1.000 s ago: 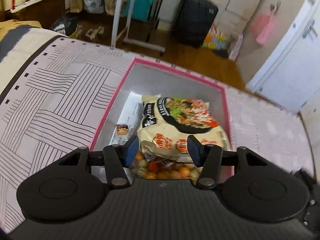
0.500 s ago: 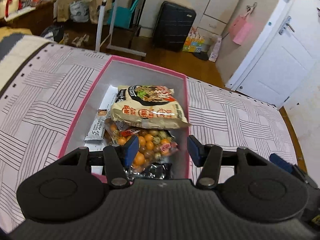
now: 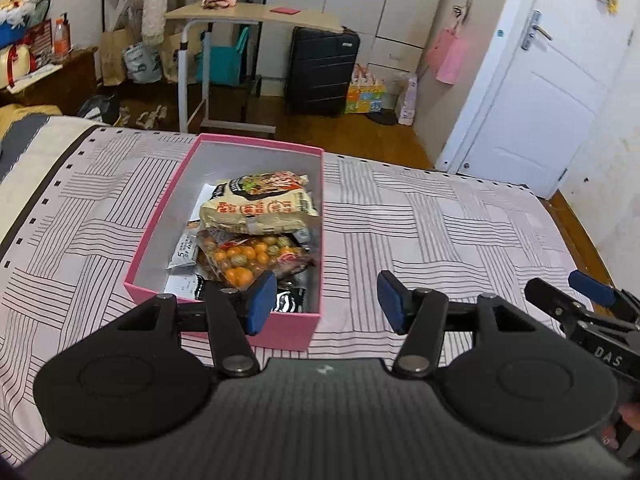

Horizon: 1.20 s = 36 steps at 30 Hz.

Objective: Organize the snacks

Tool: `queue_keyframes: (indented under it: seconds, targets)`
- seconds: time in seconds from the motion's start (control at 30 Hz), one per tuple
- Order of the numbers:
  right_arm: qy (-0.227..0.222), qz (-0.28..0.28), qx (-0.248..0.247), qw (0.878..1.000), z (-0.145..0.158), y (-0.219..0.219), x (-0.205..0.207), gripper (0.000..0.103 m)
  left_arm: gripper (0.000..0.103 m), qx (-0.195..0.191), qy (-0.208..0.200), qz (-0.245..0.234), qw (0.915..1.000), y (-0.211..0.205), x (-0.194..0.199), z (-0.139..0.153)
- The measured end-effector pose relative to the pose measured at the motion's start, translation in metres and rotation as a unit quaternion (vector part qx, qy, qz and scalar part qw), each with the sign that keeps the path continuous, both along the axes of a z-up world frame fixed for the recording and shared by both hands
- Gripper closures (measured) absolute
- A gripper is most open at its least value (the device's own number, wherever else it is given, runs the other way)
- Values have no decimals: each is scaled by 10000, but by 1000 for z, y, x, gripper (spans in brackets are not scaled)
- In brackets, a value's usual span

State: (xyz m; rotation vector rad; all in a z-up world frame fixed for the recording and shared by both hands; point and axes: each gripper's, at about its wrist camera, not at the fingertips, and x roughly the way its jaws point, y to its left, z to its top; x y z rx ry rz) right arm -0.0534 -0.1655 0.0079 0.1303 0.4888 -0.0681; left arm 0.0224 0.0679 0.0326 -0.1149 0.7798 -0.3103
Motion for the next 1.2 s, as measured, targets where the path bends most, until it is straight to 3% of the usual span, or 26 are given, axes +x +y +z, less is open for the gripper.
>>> queue_keyframes:
  seconds: [0.17,0.3,0.7,0.8,0.97,1.03,1.2]
  targets:
    - [132,-172,-8,9998,7,1,-15,10,46,61,-100,-55,9999,-7,-23,6]
    - [262,-148,-137,9995,10,5,-24,10,44,485,-469,-67,9977,-14,-48,12]
    - [448,-427,-61,9981,9,4,-45,5,37,524,-526,70,9972,-17,-74,12]
    - [474,-334,-174,9982,6,9,-50,3,28,528,-584,203,9967,-13,-80,9]
    - [705,-488,-388,9956,4,17,-49,0,24,651,-552,257,9960,-11,-82,4]
    - [846,-607,-424,9937,3,18,-47,0,14,648,-582,228,9959,-12,-84,3]
    - [972,-747,-393,9917,-1,16,-52,0,5,747,-742,194,9943,-14,-88,1]
